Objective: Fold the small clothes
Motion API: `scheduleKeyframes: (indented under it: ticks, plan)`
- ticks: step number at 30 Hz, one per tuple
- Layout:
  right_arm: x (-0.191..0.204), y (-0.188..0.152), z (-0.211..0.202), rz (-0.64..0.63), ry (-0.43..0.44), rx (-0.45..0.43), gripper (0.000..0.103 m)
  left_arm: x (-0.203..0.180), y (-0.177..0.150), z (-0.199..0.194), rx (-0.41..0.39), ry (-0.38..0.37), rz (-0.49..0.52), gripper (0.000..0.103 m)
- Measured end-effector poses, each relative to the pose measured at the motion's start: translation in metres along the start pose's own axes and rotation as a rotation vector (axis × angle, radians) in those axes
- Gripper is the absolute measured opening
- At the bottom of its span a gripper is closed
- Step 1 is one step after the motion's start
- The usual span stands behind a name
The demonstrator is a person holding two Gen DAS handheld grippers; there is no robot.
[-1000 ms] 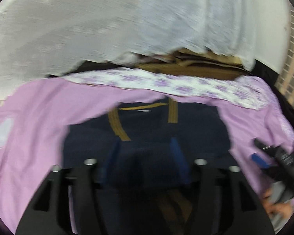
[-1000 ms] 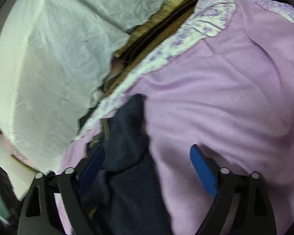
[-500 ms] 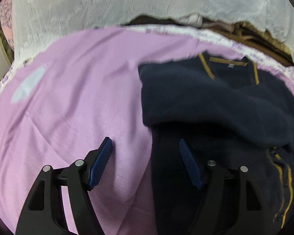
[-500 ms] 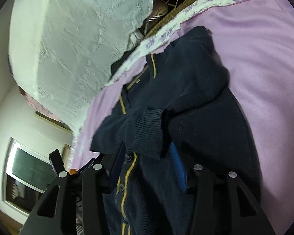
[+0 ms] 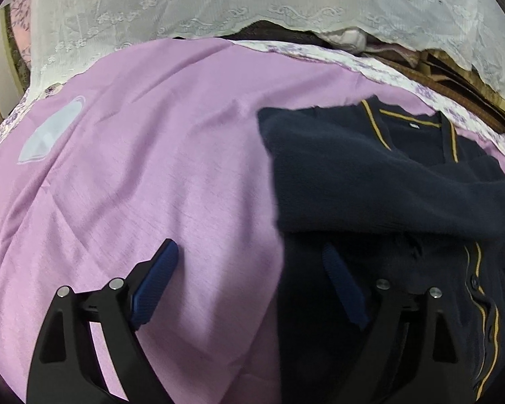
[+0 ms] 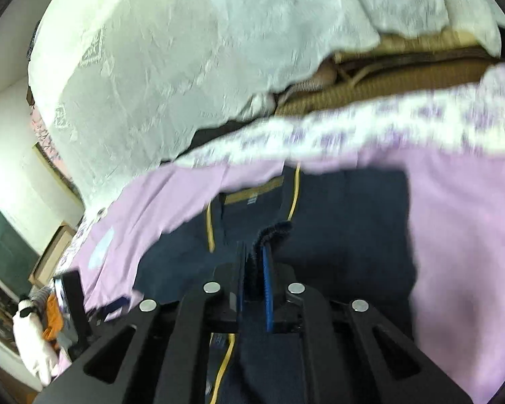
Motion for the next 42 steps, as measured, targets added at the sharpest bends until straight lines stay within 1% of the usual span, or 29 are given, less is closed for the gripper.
scheduleKeyframes:
  ticks: [2, 3, 4, 6, 8, 10, 11, 13, 14, 16, 18, 19, 21, 23, 24, 26, 27, 28, 29, 30, 31, 32, 33, 34, 36, 38, 39, 41, 42]
  plan:
    - [-0.015, 0.017, 0.001, -0.013, -0.053, -0.025, 0.009, 0.002, 0.002, 0.004, 0.011, 0.008, -0.009, 0.087]
    - [-0.027, 0.021, 0.004, -0.006, -0.078, -0.026, 0.008, 0.003, 0.001, 0.008, 0.026, 0.009, -0.013, 0.09]
    - [-0.042, 0.022, 0.009, 0.016, -0.102, -0.025, 0.006, 0.003, 0.0, 0.009, 0.031, 0.01, -0.013, 0.091]
    - [-0.066, 0.013, 0.02, 0.066, -0.107, 0.006, 0.005, 0.001, 0.0, 0.009, 0.03, 0.008, -0.002, 0.092]
    - [-0.089, -0.009, 0.039, 0.118, -0.105, 0.072, 0.005, -0.001, -0.002, 0.008, 0.034, 0.001, 0.019, 0.091]
    - [-0.101, -0.029, 0.048, 0.157, -0.089, 0.102, 0.005, -0.005, -0.005, -0.001, 0.032, -0.043, 0.041, 0.091]
    - [-0.104, -0.034, 0.044, 0.184, -0.062, 0.093, 0.005, -0.007, -0.004, -0.008, 0.016, -0.062, 0.046, 0.091]
    - [-0.105, -0.031, 0.036, 0.22, -0.037, 0.083, 0.007, -0.008, 0.003, -0.026, -0.051, -0.065, 0.05, 0.091]
    - [-0.107, -0.026, 0.029, 0.225, -0.043, 0.061, 0.009, -0.008, 0.008, -0.033, -0.078, -0.063, 0.046, 0.091]
    - [-0.109, -0.017, 0.013, 0.221, -0.077, 0.003, 0.01, -0.013, 0.02, -0.043, -0.108, -0.095, 0.027, 0.091]
    - [-0.109, -0.008, 0.009, 0.233, -0.076, -0.033, 0.01, -0.022, 0.028, -0.04, -0.092, -0.093, 0.037, 0.091]
    - [-0.104, -0.004, 0.008, 0.23, -0.052, -0.035, 0.01, -0.028, 0.034, -0.035, -0.087, -0.067, 0.044, 0.091]
    - [-0.087, 0.0, 0.013, 0.2, 0.005, -0.007, 0.01, -0.04, 0.043, -0.024, -0.074, -0.041, 0.054, 0.091]
    - [-0.076, 0.001, 0.024, 0.165, 0.014, 0.024, 0.01, -0.048, 0.045, -0.012, -0.039, -0.038, 0.052, 0.091]
    - [-0.07, 0.0, 0.032, 0.145, 0.018, 0.046, 0.01, -0.051, 0.044, -0.002, -0.014, -0.02, 0.052, 0.091]
    - [-0.065, -0.003, 0.051, 0.122, 0.011, 0.095, 0.014, -0.048, 0.041, 0.018, 0.023, 0.045, 0.053, 0.092]
    - [-0.064, -0.005, 0.058, 0.113, 0.0, 0.115, 0.016, -0.042, 0.037, 0.032, 0.054, 0.07, 0.041, 0.096]
    - [-0.068, -0.01, 0.064, 0.105, -0.022, 0.141, 0.021, -0.037, 0.032, 0.041, 0.087, 0.046, 0.015, 0.098]
    - [-0.075, -0.016, 0.074, 0.103, -0.045, 0.17, 0.012, -0.033, 0.031, 0.045, 0.099, 0.02, -0.013, 0.099]
    - [-0.082, -0.02, 0.078, 0.105, -0.05, 0.167, 0.004, -0.028, 0.032, 0.045, 0.111, -0.017, -0.045, 0.099]
    - [-0.088, -0.02, 0.079, 0.116, -0.06, 0.156, 0.0, -0.025, 0.033, 0.044, 0.112, -0.02, -0.052, 0.099]
    - [-0.092, -0.02, 0.076, 0.158, -0.033, 0.149, 0.0, -0.024, 0.033, 0.042, 0.108, -0.016, -0.052, 0.099]
    - [-0.092, -0.02, 0.071, 0.167, -0.034, 0.142, 0.0, -0.024, 0.032, 0.038, 0.098, -0.011, -0.05, 0.099]
    - [-0.089, -0.017, 0.063, 0.151, -0.052, 0.113, 0.007, -0.024, 0.032, 0.031, 0.081, -0.013, -0.043, 0.098]
    - [-0.08, -0.015, 0.054, 0.097, -0.063, 0.087, 0.012, -0.029, 0.033, 0.011, 0.032, -0.06, -0.016, 0.097]
    - [-0.064, -0.018, 0.047, 0.065, -0.028, 0.086, 0.022, -0.034, 0.033, -0.003, 0.001, -0.093, 0.001, 0.098]
    - [-0.058, -0.02, 0.046, 0.052, -0.018, 0.093, 0.026, -0.036, 0.032, -0.008, -0.009, -0.101, 0.012, 0.098]
    - [-0.047, -0.026, 0.048, 0.021, -0.022, 0.122, 0.036, -0.04, 0.028, -0.005, 0.009, -0.088, 0.038, 0.098]
    - [-0.046, -0.032, 0.052, 0.006, -0.04, 0.147, 0.036, -0.041, 0.022, 0.006, 0.04, -0.058, 0.056, 0.098]
Point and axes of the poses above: each gripper's, at about its wrist camera, not at the fingertips, and z roughly the way its jaws point, x to its left, y to its top, the point moved 8 cm from there along z, roughly the way its jaws point, and after that the axes turned 5 degrees about -z, right-handed, at the moved point
